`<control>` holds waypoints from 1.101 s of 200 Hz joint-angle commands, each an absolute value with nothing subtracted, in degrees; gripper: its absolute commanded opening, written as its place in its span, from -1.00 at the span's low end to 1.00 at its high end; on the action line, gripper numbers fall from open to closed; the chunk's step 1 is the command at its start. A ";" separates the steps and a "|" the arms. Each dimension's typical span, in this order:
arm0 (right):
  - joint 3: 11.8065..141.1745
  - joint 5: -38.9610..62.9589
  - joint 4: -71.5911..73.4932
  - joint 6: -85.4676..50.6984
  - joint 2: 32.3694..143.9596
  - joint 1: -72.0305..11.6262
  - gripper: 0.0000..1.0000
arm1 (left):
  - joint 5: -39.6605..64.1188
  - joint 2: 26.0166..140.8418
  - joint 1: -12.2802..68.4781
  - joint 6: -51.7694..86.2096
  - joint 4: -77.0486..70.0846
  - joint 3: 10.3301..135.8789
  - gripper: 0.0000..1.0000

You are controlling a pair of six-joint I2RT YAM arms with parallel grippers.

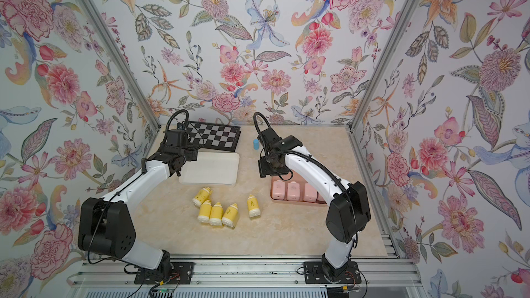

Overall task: Place the pencil sharpeners by color into the storage box
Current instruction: Pick up the pencil sharpener from the center of the board.

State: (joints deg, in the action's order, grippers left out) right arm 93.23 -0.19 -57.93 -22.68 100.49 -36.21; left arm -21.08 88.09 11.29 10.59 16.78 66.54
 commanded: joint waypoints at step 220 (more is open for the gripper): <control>76.77 6.83 -53.18 -16.14 85.42 -22.95 0.34 | -16.45 77.56 42.78 41.16 58.36 68.08 0.99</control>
